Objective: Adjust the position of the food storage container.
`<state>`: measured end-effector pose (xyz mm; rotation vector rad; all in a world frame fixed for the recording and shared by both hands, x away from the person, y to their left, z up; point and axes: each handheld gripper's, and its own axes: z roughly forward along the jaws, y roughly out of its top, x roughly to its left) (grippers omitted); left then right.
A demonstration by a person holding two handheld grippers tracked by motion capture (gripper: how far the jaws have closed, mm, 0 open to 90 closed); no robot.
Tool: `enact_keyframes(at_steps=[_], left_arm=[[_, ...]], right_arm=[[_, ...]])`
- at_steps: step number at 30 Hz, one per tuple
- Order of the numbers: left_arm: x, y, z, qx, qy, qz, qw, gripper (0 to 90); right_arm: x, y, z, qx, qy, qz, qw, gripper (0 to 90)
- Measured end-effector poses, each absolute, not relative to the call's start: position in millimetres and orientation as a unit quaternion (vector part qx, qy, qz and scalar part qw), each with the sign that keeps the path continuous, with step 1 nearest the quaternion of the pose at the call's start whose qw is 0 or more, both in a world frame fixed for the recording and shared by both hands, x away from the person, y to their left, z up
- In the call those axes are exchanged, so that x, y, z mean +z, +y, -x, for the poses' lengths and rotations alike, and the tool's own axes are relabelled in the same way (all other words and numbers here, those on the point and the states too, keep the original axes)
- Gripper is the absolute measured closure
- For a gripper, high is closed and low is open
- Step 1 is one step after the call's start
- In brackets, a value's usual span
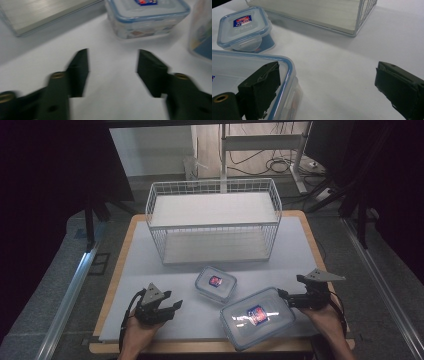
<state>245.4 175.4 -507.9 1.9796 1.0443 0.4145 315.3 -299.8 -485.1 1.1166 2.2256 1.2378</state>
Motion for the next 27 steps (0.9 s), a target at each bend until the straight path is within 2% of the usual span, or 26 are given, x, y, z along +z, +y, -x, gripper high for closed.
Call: enact_keyframes(at_steps=[1,2,3,4,5,11,16,22,27], left_arm=[[-505,172,-247,0.158,0.412,-0.789,0.428,73.0],[-502,166,-251,0.151,0.407,-0.789,0.434,79.9],[-502,166,-251,0.151,0.407,-0.789,0.434,85.7],[-500,162,-254,0.143,0.404,-0.788,0.442,85.7],[-498,157,-258,0.131,0.401,-0.786,0.451,89.7],[-493,112,-285,0.093,0.353,-0.807,0.464,89.8],[-490,82,-303,0.086,0.325,-0.825,0.455,89.8],[-486,42,-325,0.055,0.304,-0.841,0.444,89.8],[-488,20,-330,0.055,0.296,-0.852,0.428,89.8]], right_arm=[[-485,-300,-315,0.439,0.786,-0.396,0.18,6.4],[-485,-300,-316,0.439,0.785,-0.397,0.181,6.5],[-484,-300,-316,0.44,0.784,-0.398,0.181,6.5],[-484,-300,-316,0.44,0.784,-0.398,0.181,6.5],[-484,-301,-316,0.441,0.783,-0.4,0.184,6.5],[-481,-303,-316,0.444,0.776,-0.405,0.19,6.6],[-482,-306,-317,0.443,0.773,-0.411,0.191,6.7],[-482,-308,-318,0.441,0.772,-0.416,0.192,6.9],[-482,-308,-317,0.44,0.771,-0.417,0.192,6.9]])
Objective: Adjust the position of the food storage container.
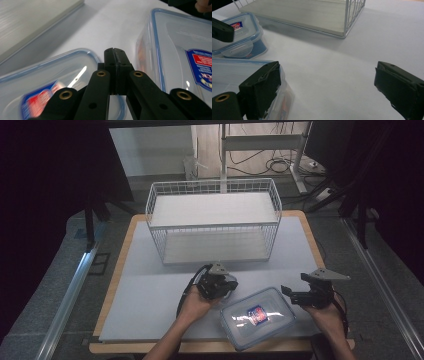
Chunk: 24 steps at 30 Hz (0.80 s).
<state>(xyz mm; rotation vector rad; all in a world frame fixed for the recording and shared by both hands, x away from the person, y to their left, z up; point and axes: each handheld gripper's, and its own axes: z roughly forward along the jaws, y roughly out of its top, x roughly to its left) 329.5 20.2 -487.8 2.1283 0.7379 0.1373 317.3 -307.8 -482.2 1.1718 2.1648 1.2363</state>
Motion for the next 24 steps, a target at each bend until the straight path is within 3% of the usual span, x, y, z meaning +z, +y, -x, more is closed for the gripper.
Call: enact_keyframes(at_steps=[7,11,17,24], left_arm=[[-490,13,-333,0.051,0.307,-0.861,0.403,89.8],[-484,23,-331,0.097,0.321,-0.866,0.372,89.9],[-478,43,-340,0.064,0.345,-0.839,0.415,89.8],[-471,2,-366,0.064,0.331,-0.855,0.394,89.8]], right_arm=[[-483,-308,-317,0.437,0.774,-0.417,0.192,6.9],[-482,-308,-317,0.436,0.773,-0.418,0.193,6.9],[-484,-307,-318,0.434,0.775,-0.418,0.192,7.0],[-485,-306,-318,0.43,0.777,-0.418,0.192,7.0]])
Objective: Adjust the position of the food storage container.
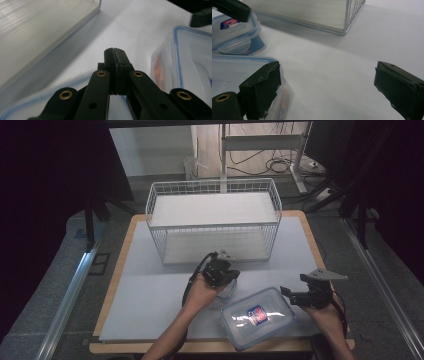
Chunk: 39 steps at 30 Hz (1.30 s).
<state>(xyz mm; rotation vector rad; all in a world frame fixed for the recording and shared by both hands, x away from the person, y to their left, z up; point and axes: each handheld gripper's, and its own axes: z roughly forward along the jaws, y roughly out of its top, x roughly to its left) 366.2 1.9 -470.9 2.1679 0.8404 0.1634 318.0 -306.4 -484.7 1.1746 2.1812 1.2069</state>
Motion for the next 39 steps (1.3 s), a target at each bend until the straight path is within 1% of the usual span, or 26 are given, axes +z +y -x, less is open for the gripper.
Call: enact_keyframes(at_steps=[3,7,8,10,15,20,28,35,36,39], left_arm=[[-475,-12,-375,0.081,0.332,-0.869,0.358,89.8],[-484,-7,-384,0.077,0.346,-0.876,0.327,89.9],[-484,-7,-384,0.077,0.346,-0.876,0.327,89.9],[-484,-1,-382,0.057,0.351,-0.87,0.34,89.9],[-484,7,-373,0.053,0.341,-0.877,0.335,90.0],[-485,25,-360,0.034,0.346,-0.876,0.336,89.9],[-487,56,-340,0.052,0.354,-0.877,0.321,89.9],[-487,70,-322,0.071,0.356,-0.882,0.301,89.9],[-487,73,-320,0.077,0.357,-0.884,0.293,89.9],[-490,87,-314,0.075,0.368,-0.878,0.295,89.9]], right_arm=[[-485,-309,-318,0.431,0.776,-0.419,0.192,7.2],[-485,-310,-318,0.431,0.775,-0.42,0.191,7.3],[-485,-310,-318,0.431,0.775,-0.42,0.191,7.3],[-485,-309,-319,0.43,0.777,-0.418,0.19,7.4],[-485,-308,-318,0.427,0.779,-0.417,0.191,7.3],[-485,-308,-318,0.428,0.779,-0.417,0.191,7.4],[-485,-307,-318,0.428,0.779,-0.416,0.19,7.5],[-484,-305,-317,0.429,0.781,-0.412,0.19,7.7],[-483,-305,-316,0.429,0.781,-0.411,0.19,7.9],[-481,-305,-316,0.434,0.778,-0.415,0.183,11.3]])
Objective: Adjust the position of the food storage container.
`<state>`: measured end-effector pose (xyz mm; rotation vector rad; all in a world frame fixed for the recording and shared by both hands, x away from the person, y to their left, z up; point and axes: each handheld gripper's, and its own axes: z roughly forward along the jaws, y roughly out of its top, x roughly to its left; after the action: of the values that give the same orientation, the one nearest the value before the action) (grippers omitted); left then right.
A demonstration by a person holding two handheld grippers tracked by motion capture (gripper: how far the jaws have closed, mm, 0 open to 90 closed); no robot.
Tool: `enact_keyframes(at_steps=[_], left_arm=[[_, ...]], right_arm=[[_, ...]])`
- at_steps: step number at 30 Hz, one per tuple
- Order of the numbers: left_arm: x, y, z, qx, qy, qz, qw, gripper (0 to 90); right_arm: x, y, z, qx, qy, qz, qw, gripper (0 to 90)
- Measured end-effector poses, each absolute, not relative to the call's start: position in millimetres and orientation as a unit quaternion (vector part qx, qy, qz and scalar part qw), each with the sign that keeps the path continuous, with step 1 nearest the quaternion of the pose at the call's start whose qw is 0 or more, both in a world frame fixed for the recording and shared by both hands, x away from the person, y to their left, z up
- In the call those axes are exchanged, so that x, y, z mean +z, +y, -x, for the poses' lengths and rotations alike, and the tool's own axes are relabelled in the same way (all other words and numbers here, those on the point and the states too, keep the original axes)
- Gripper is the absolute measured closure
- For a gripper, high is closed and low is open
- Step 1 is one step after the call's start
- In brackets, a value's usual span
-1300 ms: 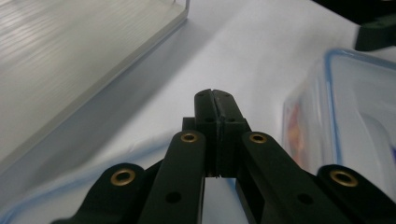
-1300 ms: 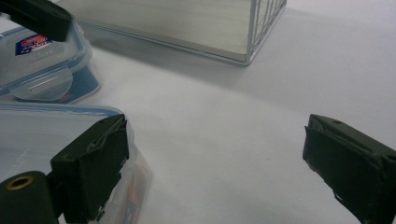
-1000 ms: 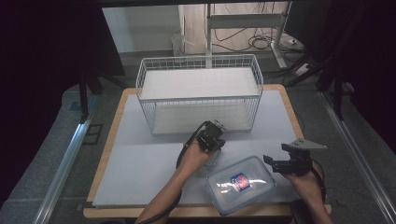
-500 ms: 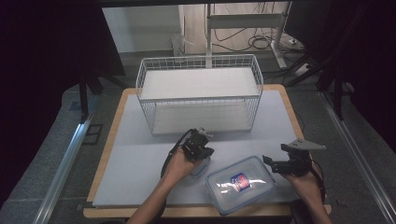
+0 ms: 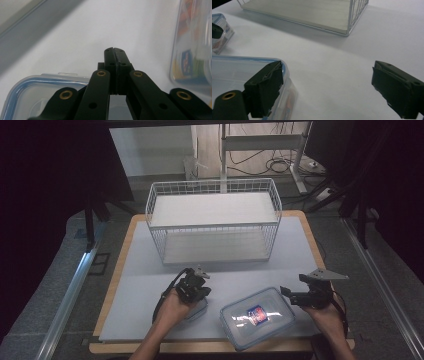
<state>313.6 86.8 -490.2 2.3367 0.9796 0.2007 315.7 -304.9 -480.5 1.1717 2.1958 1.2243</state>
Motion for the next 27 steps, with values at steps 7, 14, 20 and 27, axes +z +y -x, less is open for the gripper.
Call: enact_keyframes(at_steps=[7,14,20,27], left_arm=[[-496,111,-302,0.086,0.39,-0.861,0.314,89.9],[-481,122,-286,0.104,0.385,-0.833,0.385,84.3],[-484,131,-271,0.134,0.377,-0.806,0.436,64.8],[-491,126,-269,0.117,0.385,-0.808,0.429,63.9]], right_arm=[[-473,-303,-313,0.433,0.782,-0.412,0.176,24.5],[-460,-306,-299,0.448,0.794,-0.385,0.146,61.4],[-458,-311,-271,0.465,0.809,-0.342,0.108,89.5],[-463,-297,-241,0.446,0.846,-0.284,0.066,89.7]])
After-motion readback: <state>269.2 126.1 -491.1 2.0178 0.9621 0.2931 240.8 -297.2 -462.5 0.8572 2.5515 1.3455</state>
